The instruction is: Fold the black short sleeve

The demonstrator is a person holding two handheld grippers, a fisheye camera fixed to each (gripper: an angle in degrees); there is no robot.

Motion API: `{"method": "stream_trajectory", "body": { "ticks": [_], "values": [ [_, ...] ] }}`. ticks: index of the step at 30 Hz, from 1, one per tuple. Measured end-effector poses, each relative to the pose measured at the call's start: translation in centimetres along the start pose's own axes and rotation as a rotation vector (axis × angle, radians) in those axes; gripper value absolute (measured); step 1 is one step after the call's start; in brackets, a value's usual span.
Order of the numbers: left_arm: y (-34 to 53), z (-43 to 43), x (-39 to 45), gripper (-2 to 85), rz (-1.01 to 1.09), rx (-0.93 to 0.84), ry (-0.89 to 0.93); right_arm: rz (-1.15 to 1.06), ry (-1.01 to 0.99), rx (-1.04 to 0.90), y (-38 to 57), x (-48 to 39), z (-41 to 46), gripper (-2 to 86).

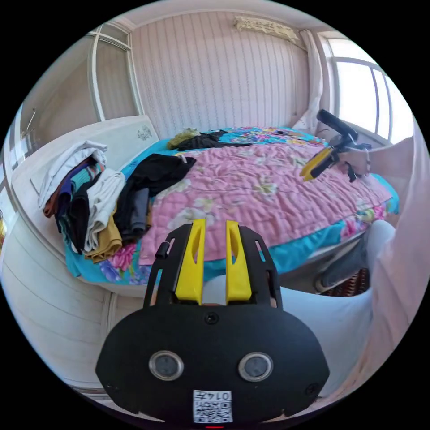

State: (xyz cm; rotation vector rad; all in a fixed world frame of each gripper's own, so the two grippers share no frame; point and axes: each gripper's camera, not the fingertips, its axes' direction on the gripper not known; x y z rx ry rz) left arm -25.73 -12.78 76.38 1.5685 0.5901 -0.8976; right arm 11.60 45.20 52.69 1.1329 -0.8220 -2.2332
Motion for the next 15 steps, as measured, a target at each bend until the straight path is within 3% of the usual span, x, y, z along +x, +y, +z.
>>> {"method": "stream_trajectory", "body": {
  "ticks": [2, 8, 15],
  "values": [
    [1.8, -1.6, 7.2, 7.1, 0.073, 0.025, 0.05, 0.18, 0.089, 0.108, 9.7, -0.9, -6.8, 12.9],
    [0.4, -2.8, 24.5, 8.0, 0.452, 0.226, 0.078, 0.535, 0.37, 0.356, 25.8, -4.3, -21.4, 14.3],
    [0.4, -1.9, 39.6, 14.7, 0.524, 0.328, 0.299, 0.701, 0.5, 0.583, 34.9, -8.7, -30.2, 15.6]
  ]
}}
